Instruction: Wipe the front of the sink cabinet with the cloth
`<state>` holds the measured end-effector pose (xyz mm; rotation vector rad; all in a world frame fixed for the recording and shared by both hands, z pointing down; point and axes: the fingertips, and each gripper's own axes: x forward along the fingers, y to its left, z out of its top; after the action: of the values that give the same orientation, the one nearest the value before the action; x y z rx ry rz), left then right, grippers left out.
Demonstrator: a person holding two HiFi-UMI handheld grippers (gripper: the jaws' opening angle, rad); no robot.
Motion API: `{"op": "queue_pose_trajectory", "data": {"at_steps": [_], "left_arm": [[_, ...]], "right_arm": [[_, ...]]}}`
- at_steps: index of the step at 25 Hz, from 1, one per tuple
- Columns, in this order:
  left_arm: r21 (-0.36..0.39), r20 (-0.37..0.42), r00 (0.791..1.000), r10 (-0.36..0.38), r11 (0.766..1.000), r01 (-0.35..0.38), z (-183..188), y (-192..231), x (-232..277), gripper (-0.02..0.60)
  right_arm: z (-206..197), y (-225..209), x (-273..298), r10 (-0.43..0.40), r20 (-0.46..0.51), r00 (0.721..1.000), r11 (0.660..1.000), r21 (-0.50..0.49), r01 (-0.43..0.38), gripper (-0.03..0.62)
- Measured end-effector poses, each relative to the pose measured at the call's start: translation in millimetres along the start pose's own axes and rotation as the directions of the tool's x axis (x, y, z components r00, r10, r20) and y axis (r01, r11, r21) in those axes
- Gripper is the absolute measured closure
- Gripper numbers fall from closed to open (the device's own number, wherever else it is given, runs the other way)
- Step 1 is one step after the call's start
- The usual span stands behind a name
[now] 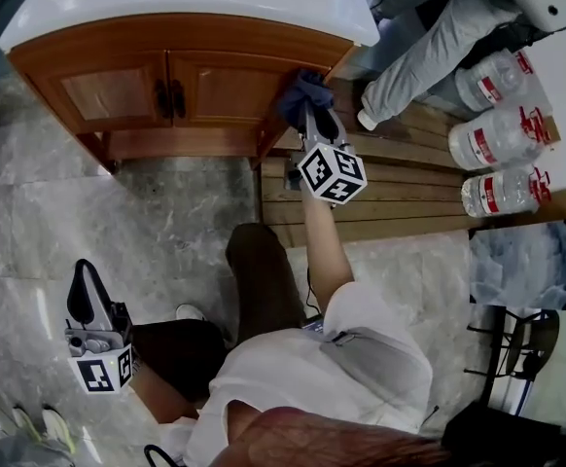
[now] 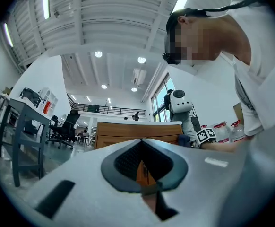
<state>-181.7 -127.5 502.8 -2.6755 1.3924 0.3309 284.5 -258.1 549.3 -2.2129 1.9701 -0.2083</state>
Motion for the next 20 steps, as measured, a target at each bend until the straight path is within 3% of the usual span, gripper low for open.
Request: {"op": "queue_pose_trajectory", "data": {"at_steps": [5, 12, 14, 16, 20], "left_arm": [[-0.004, -0.009, 1.0, -0.013, 1.0, 0.013, -2.5, -10.2, 3.2, 0.586], [0.011, -0.009, 1.0, 0.008, 1.0, -0.008, 2.0, -21.0, 2.0, 0.586], [0.0, -0.013, 1.0, 0.012, 1.0, -0.012, -4.2, -13.5, 3.8, 0.586], [-0.01, -0.02, 1.0, 0.021, 1.0, -0.021, -13.2, -3.3, 3.1, 0.586], [-0.027, -0.04, 0.998, 0.038, 0.999, -0.039, -29.9, 2.8, 0.3, 0.586]], "right_arm": [[-1.7, -30.6, -10.7, -0.04, -0.007, 0.999, 0.999, 0.025, 0.04, 0.514], [7.6, -20.3, -26.5, 0.005, 0.018, 1.0, 1.0, 0.011, -0.005, 0.515], [-7.5, 18.1, -39.1, 0.086, -0.001, 0.996, 0.996, -0.007, -0.086, 0.515], [-41.0, 80.1, -41.7, 0.225, -0.058, 0.973, 0.974, -0.008, -0.225, 0.514], [-108.3, 201.5, -33.4, 0.485, -0.167, 0.858, 0.874, 0.054, -0.483, 0.514]]}}
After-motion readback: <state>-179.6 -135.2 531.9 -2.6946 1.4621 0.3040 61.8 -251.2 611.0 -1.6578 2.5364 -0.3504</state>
